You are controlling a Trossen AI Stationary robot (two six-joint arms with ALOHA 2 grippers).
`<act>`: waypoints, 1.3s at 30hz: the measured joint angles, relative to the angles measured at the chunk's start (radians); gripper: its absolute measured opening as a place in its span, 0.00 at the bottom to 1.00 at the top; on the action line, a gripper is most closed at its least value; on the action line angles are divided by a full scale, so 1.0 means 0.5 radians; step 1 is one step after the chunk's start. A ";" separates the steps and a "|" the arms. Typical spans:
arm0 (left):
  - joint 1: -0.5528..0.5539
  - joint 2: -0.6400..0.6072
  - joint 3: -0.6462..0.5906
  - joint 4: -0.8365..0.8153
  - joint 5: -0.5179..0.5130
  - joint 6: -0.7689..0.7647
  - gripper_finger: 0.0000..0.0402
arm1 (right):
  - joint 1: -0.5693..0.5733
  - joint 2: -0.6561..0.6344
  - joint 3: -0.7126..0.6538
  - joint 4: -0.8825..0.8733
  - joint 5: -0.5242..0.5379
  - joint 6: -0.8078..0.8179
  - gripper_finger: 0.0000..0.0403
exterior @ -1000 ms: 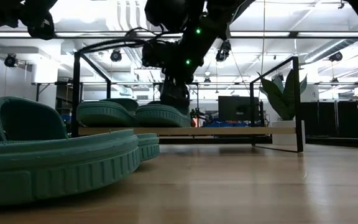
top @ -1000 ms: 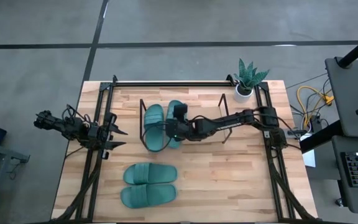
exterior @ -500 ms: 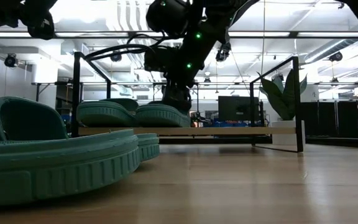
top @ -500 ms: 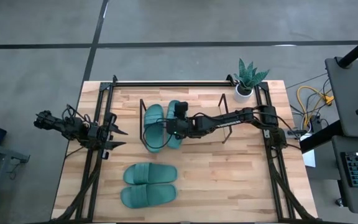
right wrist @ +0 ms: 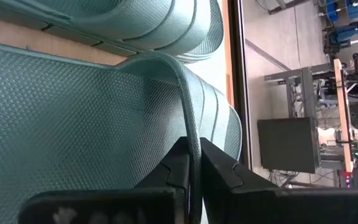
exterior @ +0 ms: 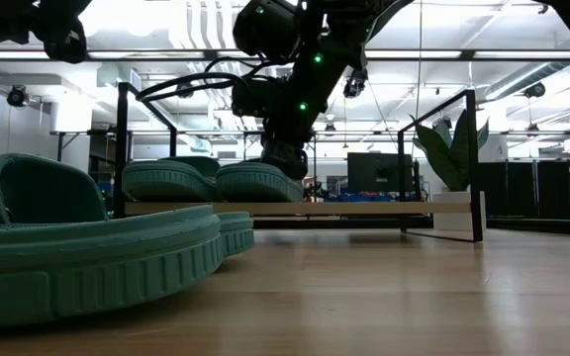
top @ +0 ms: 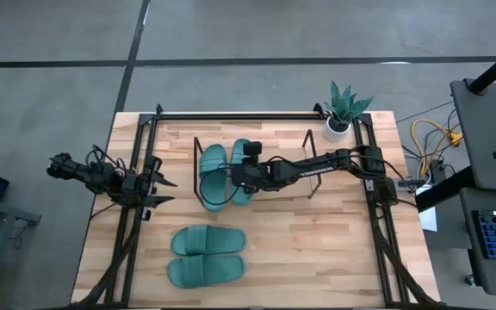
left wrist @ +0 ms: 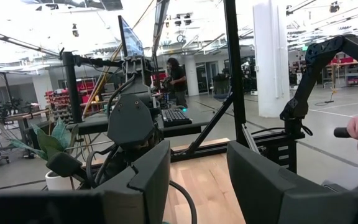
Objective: Pick and place slides into the shelf
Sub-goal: Adjust the green slippers
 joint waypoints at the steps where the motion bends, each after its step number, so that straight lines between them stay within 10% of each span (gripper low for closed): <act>1: 0.000 0.000 0.000 0.000 0.000 0.000 0.36 | 0.000 0.000 0.000 0.005 -0.001 0.009 0.04; 39: 0.002 0.000 0.000 0.000 0.000 0.000 0.36 | 0.010 0.002 -0.001 0.169 -0.174 0.038 0.03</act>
